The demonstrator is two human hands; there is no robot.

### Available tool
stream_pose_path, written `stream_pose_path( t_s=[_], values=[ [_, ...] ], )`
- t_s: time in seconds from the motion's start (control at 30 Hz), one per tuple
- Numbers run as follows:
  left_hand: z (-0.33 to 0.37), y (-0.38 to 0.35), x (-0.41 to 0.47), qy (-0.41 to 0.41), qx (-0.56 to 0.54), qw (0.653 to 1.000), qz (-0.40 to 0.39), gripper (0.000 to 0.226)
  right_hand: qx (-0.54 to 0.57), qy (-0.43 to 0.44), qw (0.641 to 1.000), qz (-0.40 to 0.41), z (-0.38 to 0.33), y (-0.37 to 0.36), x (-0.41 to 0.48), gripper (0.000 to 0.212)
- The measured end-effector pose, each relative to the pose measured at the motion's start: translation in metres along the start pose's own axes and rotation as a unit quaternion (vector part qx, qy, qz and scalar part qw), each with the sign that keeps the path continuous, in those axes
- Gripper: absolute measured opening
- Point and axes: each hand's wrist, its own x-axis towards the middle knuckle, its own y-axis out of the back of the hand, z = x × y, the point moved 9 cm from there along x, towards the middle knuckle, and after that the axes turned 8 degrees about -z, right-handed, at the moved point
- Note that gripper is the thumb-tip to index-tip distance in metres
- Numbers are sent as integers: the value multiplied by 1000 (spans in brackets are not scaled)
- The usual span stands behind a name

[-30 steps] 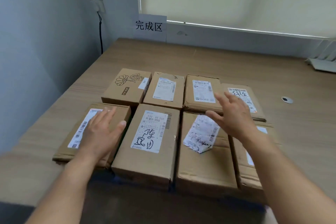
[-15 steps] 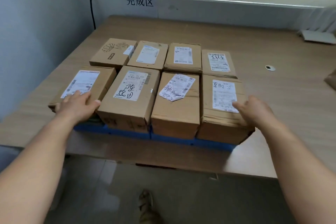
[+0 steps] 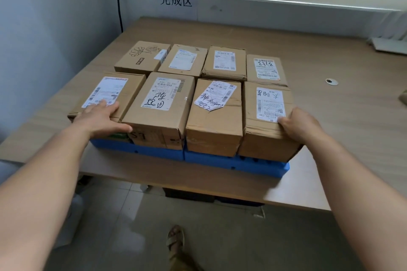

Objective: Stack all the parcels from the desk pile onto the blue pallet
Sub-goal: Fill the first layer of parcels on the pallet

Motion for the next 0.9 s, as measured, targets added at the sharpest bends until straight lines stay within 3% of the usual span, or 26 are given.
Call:
stream_pose_path(
  t_s=[0.13,0.53,0.73,0.8,0.9],
  values=[
    [0,0,7,-4,42,998,37,96,-1,3,1000,-1,0,-1,3,43],
    [5,-4,8,20,37,999,13,85,8,25,1000,-8,5,-2,-9,37],
    [3,-3,9,24,25,999,-1,97,7,15,1000,-2,6,-5,-11,39],
    [6,-7,6,38,20,999,8,107,5,17,1000,-3,8,-4,-10,40],
    [22,-14,-1,44,5,998,34,106,-7,20,1000,-5,11,-3,-9,41]
  ],
)
